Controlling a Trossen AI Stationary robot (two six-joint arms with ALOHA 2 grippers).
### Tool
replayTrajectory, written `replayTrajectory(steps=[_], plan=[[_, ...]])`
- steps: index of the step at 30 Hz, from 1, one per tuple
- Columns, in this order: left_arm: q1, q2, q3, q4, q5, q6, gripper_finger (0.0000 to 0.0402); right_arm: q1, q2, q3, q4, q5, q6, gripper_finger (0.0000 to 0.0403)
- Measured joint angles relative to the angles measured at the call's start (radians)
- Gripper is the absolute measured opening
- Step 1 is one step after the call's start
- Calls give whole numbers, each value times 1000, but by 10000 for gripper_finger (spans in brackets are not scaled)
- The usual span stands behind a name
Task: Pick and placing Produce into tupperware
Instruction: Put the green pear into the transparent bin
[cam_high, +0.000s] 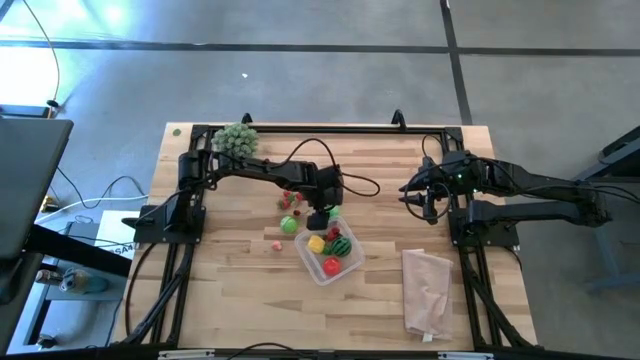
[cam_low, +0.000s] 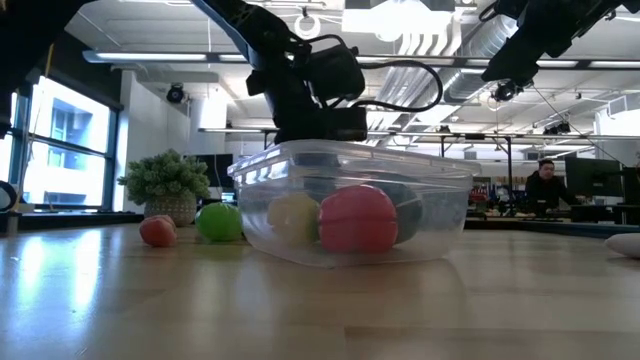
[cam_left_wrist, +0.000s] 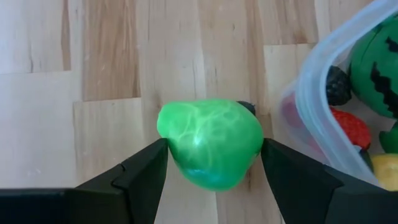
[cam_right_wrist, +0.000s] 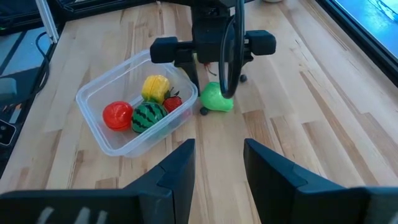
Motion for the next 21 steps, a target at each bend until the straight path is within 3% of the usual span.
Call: replayTrajectory(steps=[21], plan=[[1, 3, 0, -54, -137, 41, 246, 0, 0, 0, 0, 2, 0, 129]])
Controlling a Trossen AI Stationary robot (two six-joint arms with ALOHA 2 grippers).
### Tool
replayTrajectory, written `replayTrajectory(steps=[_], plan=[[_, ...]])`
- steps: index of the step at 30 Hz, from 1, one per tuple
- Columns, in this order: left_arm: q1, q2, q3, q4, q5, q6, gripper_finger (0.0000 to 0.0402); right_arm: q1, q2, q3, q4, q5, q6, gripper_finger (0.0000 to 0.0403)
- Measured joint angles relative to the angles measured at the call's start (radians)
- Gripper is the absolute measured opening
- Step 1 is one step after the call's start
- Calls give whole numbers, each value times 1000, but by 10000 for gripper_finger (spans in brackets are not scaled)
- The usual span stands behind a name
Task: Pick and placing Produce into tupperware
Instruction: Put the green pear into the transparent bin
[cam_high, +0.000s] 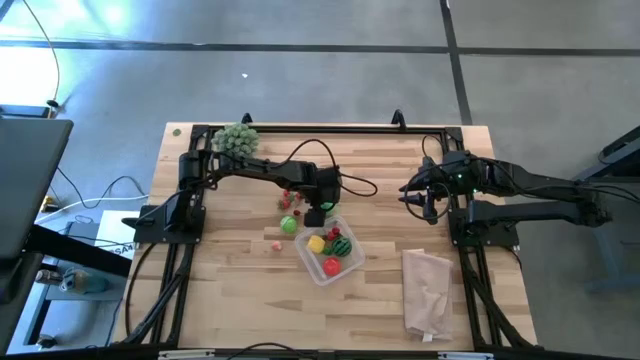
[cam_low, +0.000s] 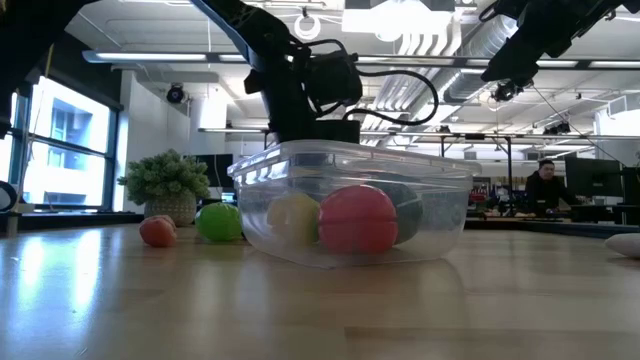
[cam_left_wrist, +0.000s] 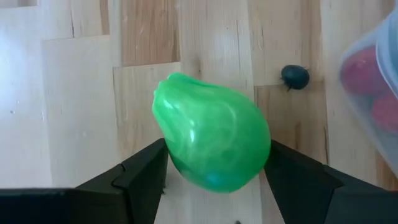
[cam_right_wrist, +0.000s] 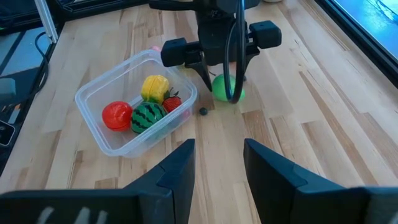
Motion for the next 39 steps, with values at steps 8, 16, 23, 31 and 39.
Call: replayTrajectory(steps=[8, 16, 23, 31, 39], plan=[[0, 0, 0, 24, 0, 8, 240, 0, 0, 0, 0, 0, 0, 129], [0, 0, 0, 49, 54, 24, 201, 0, 0, 0, 0, 0, 0, 129], [0, 0, 0, 75, 44, 23, 199, 0, 0, 0, 0, 0, 0, 129], [0, 0, 0, 53, 34, 6, 199, 0, 0, 0, 0, -1, 0, 129], [0, 0, 136, -74, 46, -109, 200, 0, 0, 0, 0, -3, 0, 129]])
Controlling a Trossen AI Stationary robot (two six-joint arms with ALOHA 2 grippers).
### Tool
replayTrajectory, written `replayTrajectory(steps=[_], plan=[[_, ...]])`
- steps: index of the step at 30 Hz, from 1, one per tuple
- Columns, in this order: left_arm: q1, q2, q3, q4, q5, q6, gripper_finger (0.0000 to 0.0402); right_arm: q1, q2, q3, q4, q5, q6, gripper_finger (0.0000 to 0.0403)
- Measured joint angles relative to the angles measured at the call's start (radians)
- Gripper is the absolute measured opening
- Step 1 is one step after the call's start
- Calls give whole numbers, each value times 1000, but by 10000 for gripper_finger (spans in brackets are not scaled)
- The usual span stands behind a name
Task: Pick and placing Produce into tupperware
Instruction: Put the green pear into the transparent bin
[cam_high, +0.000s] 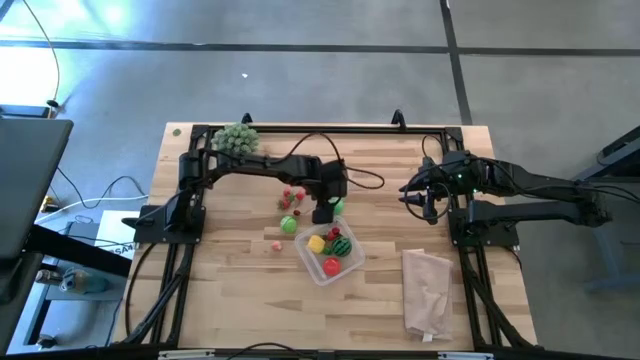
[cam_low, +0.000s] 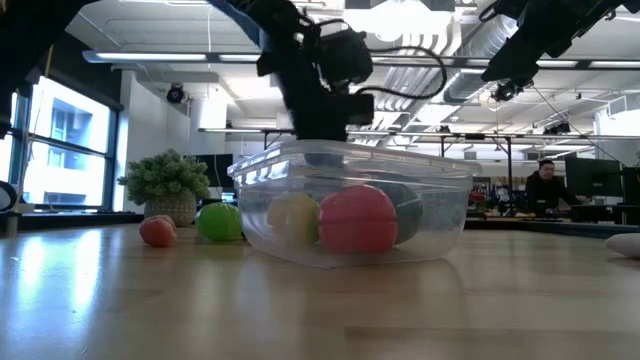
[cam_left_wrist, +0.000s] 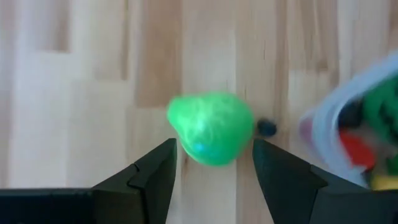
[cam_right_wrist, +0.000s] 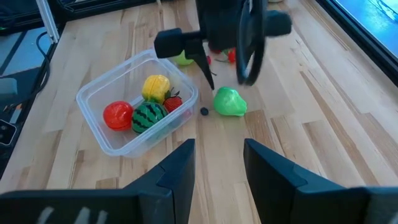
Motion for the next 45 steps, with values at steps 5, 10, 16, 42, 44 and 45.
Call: replayTrajectory(steps=[5, 10, 16, 42, 44, 45], plan=[[0, -2, 76, -3, -61, -202, 200, 0, 0, 0, 0, 0, 0, 129], [-1, -2, 99, 14, -165, -466, 200, 0, 0, 0, 0, 0, 0, 129], [-1, -2, 98, 7, -225, -731, 200, 0, 0, 0, 0, 1, 0, 129], [-34, 68, 97, -63, -229, -1070, 200, 0, 0, 0, 0, 4, 0, 129], [-34, 68, 97, -61, -229, -1069, 200, 0, 0, 0, 0, 4, 0, 129], [-34, 68, 97, -63, -231, -1069, 200, 0, 0, 0, 0, 3, 0, 129]])
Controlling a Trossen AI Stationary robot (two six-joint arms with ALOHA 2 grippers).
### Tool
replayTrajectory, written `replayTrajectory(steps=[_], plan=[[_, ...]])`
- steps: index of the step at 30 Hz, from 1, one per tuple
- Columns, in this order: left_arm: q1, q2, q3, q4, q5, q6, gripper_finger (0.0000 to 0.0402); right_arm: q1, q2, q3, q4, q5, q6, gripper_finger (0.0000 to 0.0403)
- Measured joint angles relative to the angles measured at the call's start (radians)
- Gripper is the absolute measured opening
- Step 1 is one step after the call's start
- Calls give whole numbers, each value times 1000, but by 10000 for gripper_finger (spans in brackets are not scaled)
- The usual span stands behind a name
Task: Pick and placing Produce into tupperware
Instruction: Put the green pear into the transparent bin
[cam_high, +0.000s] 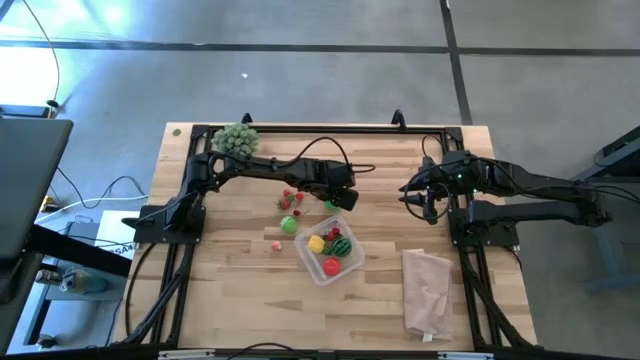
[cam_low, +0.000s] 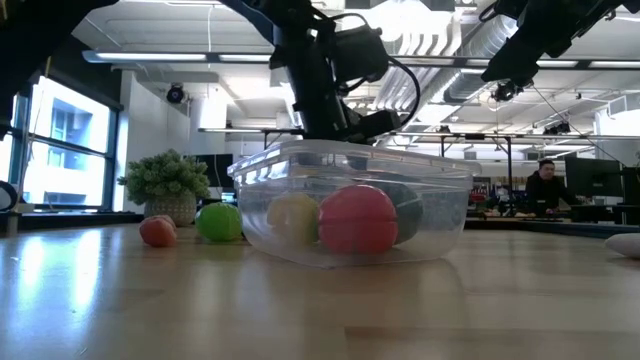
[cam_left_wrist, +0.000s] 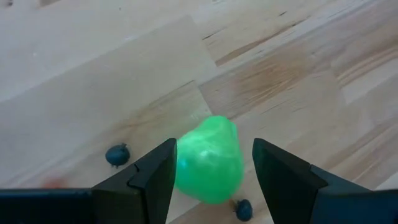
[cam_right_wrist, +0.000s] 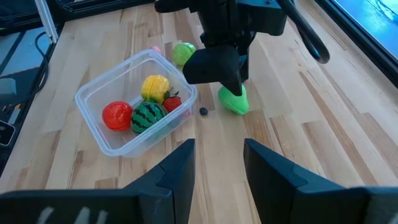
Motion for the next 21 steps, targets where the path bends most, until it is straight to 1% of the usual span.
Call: replayTrajectory(steps=[3, 5, 8, 12, 15, 18, 21], plan=[[0, 0, 0, -1, -4, -4, 201, 0, 0, 0, 0, 0, 0, 129], [-4, 0, 0, -1, -31, -10, 209, 0, 0, 0, 0, 0, 0, 129], [-9, 0, 0, -3, -55, -11, 237, 0, 0, 0, 0, 0, 0, 129], [-9, 0, 0, 1, -47, -6, 280, 0, 0, 0, 0, 0, 0, 129], [-20, 0, 0, 5, -50, -26, 301, 0, 0, 0, 0, 0, 0, 129], [-36, 0, 0, 5, -72, -29, 311, 0, 0, 0, 0, 0, 0, 129], [-45, 5, 0, 6, -86, -29, 311, 0, 0, 0, 0, 0, 0, 129]])
